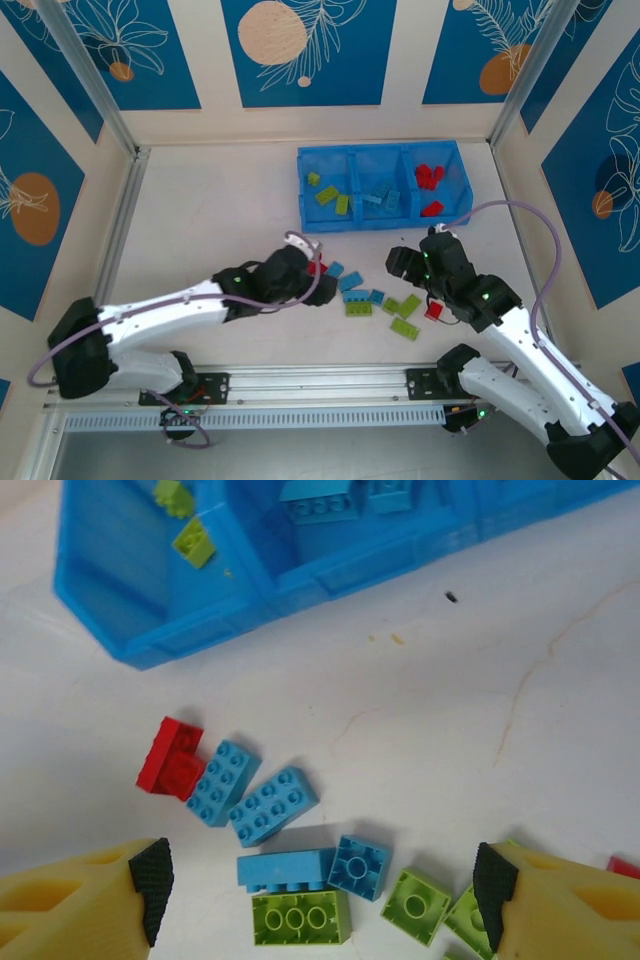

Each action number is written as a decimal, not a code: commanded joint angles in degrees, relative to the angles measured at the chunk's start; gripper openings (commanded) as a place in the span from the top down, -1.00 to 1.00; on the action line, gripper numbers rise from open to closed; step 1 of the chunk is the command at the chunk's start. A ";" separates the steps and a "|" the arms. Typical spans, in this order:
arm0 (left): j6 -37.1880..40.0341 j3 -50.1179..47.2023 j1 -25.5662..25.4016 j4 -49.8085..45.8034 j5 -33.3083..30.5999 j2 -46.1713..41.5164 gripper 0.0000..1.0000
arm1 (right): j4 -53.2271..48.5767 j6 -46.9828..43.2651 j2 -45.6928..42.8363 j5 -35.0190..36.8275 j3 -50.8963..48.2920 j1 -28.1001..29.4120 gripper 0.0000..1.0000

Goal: Sort the legos into containers by color

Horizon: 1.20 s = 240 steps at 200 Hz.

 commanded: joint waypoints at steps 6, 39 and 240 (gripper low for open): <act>-19.81 6.32 -6.66 -9.62 -3.64 9.38 -0.72 | 1.68 2.16 -0.41 -6.07 -1.06 -4.05 -0.62; -35.65 10.88 -10.46 -7.86 -3.17 19.57 -0.66 | 0.43 2.99 -2.15 -5.91 -1.85 -6.32 -0.62; -28.35 24.23 -11.91 -14.22 -8.74 31.46 0.09 | 1.64 5.18 -6.75 -8.06 -5.40 -7.21 -0.62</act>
